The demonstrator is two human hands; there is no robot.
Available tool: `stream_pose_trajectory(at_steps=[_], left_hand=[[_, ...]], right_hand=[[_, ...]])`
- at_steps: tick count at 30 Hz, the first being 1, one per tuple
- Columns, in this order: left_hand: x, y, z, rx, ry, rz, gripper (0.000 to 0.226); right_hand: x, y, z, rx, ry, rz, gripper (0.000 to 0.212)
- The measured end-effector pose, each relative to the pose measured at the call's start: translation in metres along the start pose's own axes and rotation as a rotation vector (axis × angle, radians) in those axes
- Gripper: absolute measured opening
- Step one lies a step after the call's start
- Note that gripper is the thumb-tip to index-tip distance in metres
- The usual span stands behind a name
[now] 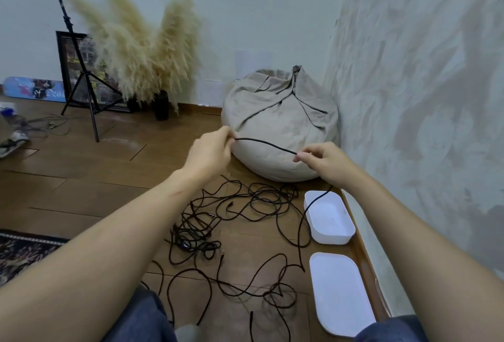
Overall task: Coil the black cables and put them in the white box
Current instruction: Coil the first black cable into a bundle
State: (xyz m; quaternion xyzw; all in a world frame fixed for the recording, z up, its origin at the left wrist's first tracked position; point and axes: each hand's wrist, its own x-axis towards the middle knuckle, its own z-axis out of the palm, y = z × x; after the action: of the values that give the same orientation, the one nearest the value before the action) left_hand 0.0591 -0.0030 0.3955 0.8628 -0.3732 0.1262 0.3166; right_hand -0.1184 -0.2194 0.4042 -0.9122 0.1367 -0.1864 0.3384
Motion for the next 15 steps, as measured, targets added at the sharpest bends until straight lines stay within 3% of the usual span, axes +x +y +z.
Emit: stream_pose_trajectory(at_steps=[4, 6, 10, 15], left_hand=[[-0.012, 0.039, 0.011, -0.184, -0.258, 0.29, 0.015], [-0.007, 0.04, 0.013, -0.093, -0.185, 0.266, 0.015], [-0.001, 0.009, 0.007, 0.114, -0.028, -0.008, 0.018], [-0.014, 0.04, 0.013, -0.167, -0.331, 0.252, 0.017]], right_hand=[[0.005, -0.019, 0.015, -0.019, -0.034, -0.063, 0.02], [0.006, -0.023, 0.014, -0.033, -0.036, -0.073, 0.019], [0.002, -0.004, -0.001, -0.066, -0.017, -0.022, 0.02], [0.003, -0.015, 0.009, -0.021, -0.029, -0.086, 0.021]])
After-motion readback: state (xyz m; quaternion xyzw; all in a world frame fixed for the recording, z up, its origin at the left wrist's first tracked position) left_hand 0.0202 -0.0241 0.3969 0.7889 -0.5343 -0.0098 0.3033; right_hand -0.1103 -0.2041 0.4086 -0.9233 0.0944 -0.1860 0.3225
